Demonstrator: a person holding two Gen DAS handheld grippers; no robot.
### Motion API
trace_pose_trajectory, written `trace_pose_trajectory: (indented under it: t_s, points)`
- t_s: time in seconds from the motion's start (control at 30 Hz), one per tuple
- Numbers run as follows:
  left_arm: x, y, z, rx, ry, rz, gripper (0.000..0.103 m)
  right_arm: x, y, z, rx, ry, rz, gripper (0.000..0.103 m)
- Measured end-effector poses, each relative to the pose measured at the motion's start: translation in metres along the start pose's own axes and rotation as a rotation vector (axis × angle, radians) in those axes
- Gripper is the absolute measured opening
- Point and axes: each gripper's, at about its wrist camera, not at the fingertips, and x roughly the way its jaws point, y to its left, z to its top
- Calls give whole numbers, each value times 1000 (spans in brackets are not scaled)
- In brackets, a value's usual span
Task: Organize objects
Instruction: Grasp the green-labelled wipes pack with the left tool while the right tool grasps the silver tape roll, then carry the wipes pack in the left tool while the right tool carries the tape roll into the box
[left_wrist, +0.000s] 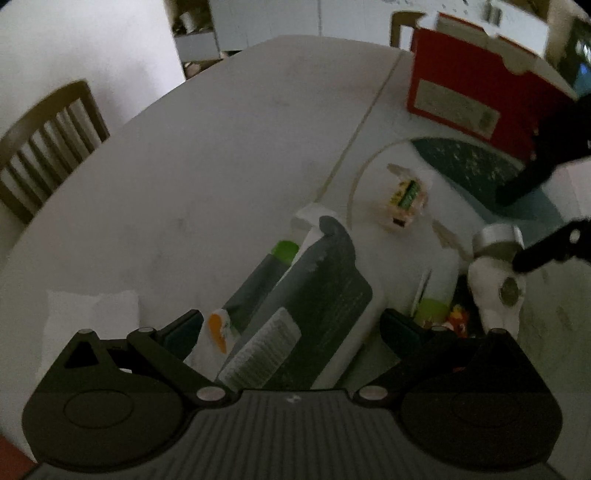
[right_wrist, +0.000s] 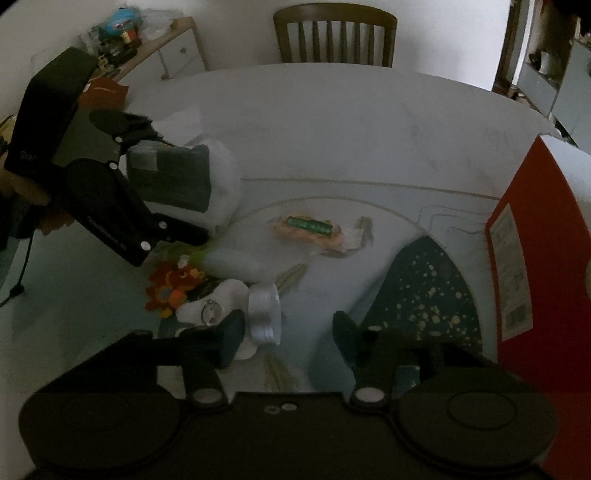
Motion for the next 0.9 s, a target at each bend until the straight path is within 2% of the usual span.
trace_pose_trajectory:
  t_s: [0.1, 0.27, 0.33, 0.4, 0.5, 0.7, 0.9]
  points:
    - [3, 5, -2, -66, -16, -5, 102, 0, -3, 0, 24, -13, 7, 45]
    - [1, 8, -3, -161, -39, 34, 100, 0, -6, 0, 45, -23, 31, 29]
    - [-2, 7, -3, -181, -51, 48, 91, -1, -5, -1, 41, -30, 33, 24]
    - [-5, 7, -3, -211, -60, 62, 75, -1, -4, -1, 29, -35, 31, 21]
    - [-10, 8, -3, -268, -61, 73, 60, -4, -4, -1, 25, -50, 31, 15]
    - [-25, 7, -10, -366, -67, 95, 39, -15, -8, 0, 31, -80, 40, 12]
    - [-50, 1, -17, -448, -99, 120, 37, -29, -10, -5, 27, -107, 41, 12]
